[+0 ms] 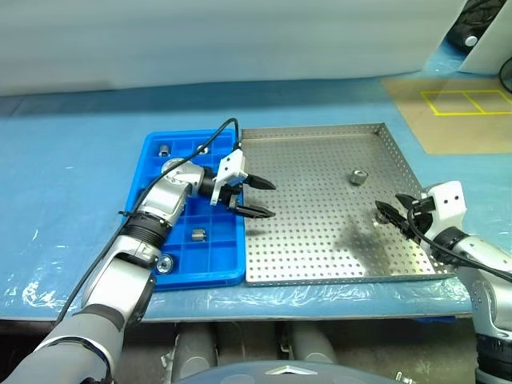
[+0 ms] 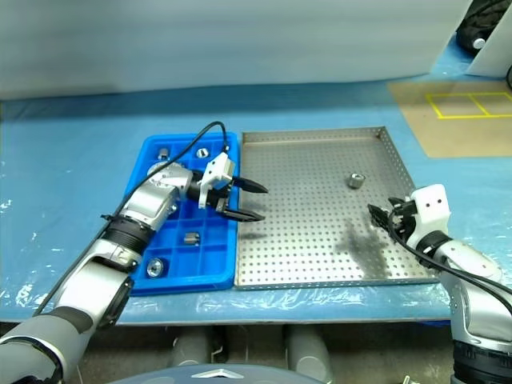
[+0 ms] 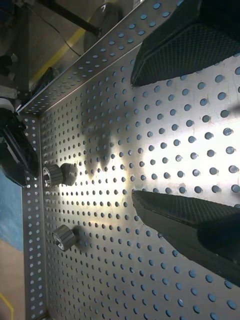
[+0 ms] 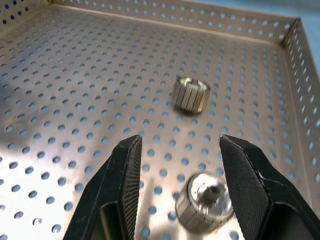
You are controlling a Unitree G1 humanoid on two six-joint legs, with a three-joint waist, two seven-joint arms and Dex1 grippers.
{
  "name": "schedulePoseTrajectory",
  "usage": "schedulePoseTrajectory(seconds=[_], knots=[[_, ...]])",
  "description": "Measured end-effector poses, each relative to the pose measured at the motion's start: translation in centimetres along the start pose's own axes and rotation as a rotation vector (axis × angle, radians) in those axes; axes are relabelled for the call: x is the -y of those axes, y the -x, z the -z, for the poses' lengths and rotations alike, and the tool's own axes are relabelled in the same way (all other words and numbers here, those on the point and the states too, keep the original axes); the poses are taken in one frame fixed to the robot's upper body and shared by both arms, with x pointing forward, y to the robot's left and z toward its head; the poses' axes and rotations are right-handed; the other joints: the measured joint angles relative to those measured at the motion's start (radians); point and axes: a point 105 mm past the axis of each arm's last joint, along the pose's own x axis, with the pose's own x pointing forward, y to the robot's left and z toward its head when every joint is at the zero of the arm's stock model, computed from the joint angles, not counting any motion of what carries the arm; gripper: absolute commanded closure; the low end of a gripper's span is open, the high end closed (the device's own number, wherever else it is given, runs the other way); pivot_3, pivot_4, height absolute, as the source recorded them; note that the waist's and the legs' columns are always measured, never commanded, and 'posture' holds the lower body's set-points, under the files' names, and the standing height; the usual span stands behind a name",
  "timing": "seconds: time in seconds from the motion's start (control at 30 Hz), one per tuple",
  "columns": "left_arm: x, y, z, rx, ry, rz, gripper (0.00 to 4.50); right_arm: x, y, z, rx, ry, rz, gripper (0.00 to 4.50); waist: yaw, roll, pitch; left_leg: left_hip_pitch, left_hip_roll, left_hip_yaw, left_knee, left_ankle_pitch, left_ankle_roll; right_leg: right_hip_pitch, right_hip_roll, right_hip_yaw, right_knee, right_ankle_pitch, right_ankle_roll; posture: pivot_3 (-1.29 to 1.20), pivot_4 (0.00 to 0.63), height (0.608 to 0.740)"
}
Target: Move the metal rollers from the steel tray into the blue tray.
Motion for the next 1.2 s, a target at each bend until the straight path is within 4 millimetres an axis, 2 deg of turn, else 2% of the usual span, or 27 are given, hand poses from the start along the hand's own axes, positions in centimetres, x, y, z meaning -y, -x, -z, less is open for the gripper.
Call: schedulePoseTrajectory(seconds=[0.03, 0.13, 0.27, 0.3, 0.5, 0.67, 0.93, 1.03, 1.17, 1.2], knots=[[0.0, 0.0, 0.0, -0.002, -0.001, 0.002, 1.0, 0.1, 0.0, 0.1, -0.001, -0.004, 0.006, 2.0, -0.001, 0.0, 0.0, 0.0, 0.0, 0.001, 0.001, 0.0, 0.001, 0.0, 0.0, 0.0, 0.0, 0.0, 0.0, -0.43, 0.15, 0.74], [0.0, 0.3, 0.1, -0.011, -0.005, 0.0, 1.0, 0.8, -0.2, 0.7, -0.006, -0.018, 0.032, 1.44, -0.001, 0.0, 0.0, -0.001, 0.001, 0.003, 0.002, -0.001, 0.002, 0.001, 0.0, 0.0, 0.0, 0.0, 0.0, -0.4, 0.15, 0.74], [0.2, 1.3, 0.8, -0.03, 0.009, -0.026, 1.0, 1.9, -0.3, 2.1, -0.042, -0.025, 0.072, 0.14, 0.0, 0.0, 0.0, -0.001, 0.001, 0.005, 0.001, -0.002, 0.003, 0.0, -0.001, 0.0, -0.001, 0.0, 0.0, -0.37, 0.15, 0.74], [0.3, 1.4, 0.9, -0.031, 0.012, -0.03, 1.0, 2.2, -0.5, 2.2, -0.048, -0.027, 0.081, 0.02, 0.0, 0.0, 0.0, -0.001, 0.001, 0.005, 0.002, -0.002, 0.003, 0.0, -0.001, 0.0, -0.001, 0.0, 0.0, -0.37, 0.15, 0.74], [0.6, 1.6, 0.9, -0.035, 0.009, -0.05, 1.0, 2.8, -2.5, 2.7, -0.062, -0.021, 0.09, 0.02, 0.003, 0.001, 0.0, -0.001, 0.001, 0.006, 0.002, -0.002, 0.003, 0.001, -0.001, 0.0, 0.0, 0.0, 0.0, -0.32, 0.15, 0.74], [0.6, 1.9, 0.7, -0.041, 0.005, -0.071, 1.0, 2.3, -3.8, 3.2, -0.08, -0.017, 0.054, 0.02, 0.01, 0.001, 0.0, -0.001, 0.001, 0.006, 0.002, -0.002, 0.004, 0.0, -0.001, 0.0, -0.001, 0.0, 0.0, -0.3, 0.15, 0.74], [1.0, 2.4, 1.1, -0.054, 0.019, -0.089, 1.0, 3.3, -3.8, 3.9, -0.086, -0.015, 0.082, 0.02, 0.028, 0.001, 0.0, 0.001, 0.001, 0.006, 0.003, -0.002, 0.004, 0.003, -0.002, 0.0, -0.001, 0.0, 0.0, -0.3, 0.15, 0.74], [1.0, 2.5, 1.1, -0.058, 0.019, -0.092, 1.0, 3.3, -3.6, 4.1, -0.091, -0.013, 0.074, 0.59, 0.03, 0.001, 0.0, 0.001, 0.001, 0.006, 0.003, -0.002, 0.004, 0.003, -0.002, 0.0, -0.001, 0.0, 0.0, -0.3, 0.15, 0.74], [1.0, 2.5, 1.0, -0.058, 0.023, -0.092, 1.0, 2.6, -3.4, 4.3, -0.094, -0.014, 0.036, 1.82, 0.031, 0.001, 0.0, 0.001, 0.001, 0.006, 0.002, -0.002, 0.004, 0.003, -0.002, 0.0, -0.001, 0.0, 0.0, -0.3, 0.15, 0.74], [1.0, 2.5, 1.0, -0.058, 0.024, -0.091, 1.0, 2.4, -3.4, 4.3, -0.095, -0.008, 0.031, 1.82, 0.031, 0.001, 0.0, 0.001, 0.001, 0.006, 0.002, -0.002, 0.004, 0.003, -0.002, 0.0, -0.001, 0.0, 0.0, -0.3, 0.15, 0.74]])
